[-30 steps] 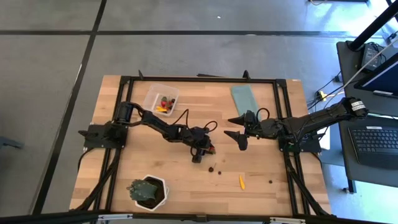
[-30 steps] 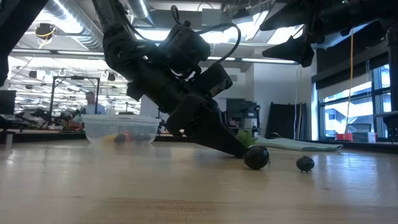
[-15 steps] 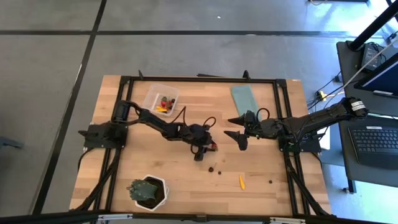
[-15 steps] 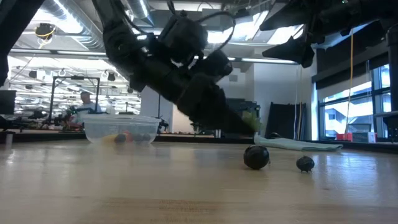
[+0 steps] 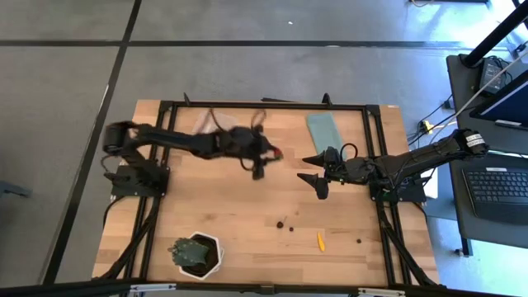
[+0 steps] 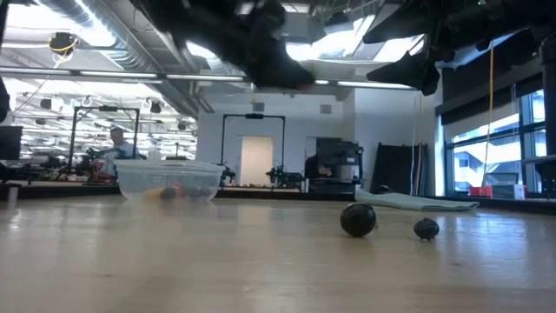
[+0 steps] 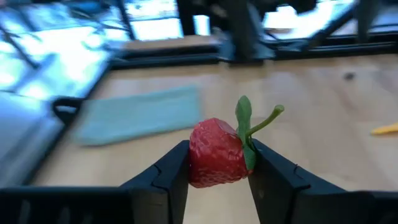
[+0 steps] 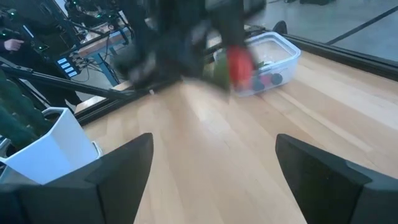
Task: Pick and placing Produce into tupperware
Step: Put the red strawberry into the transparent bin
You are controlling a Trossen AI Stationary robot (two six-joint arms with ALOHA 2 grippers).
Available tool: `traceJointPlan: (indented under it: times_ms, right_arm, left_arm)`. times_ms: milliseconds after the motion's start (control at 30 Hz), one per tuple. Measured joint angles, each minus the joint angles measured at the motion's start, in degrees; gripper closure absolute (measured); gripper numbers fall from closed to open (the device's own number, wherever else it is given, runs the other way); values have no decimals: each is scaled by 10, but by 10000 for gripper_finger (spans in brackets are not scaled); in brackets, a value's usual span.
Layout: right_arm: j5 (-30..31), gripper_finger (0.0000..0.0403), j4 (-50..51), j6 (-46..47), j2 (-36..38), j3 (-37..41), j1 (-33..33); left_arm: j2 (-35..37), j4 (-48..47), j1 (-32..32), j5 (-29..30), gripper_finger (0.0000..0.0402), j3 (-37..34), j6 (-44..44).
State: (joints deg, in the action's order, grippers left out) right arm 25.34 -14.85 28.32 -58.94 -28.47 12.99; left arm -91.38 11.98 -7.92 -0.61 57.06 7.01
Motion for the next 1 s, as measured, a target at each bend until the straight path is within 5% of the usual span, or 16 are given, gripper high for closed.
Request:
traceJointPlan:
  times_ms: [533, 1000]
  right_arm:
    - [0, 64, 0, -4, 0, 0, 0]
    - [1, 64, -2, -18, 0, -1, -13]
  left_arm:
    - [298, -371, -93, 171, 267, -4, -11]
    - [435, -365, -193, 209, 262, -246, -182]
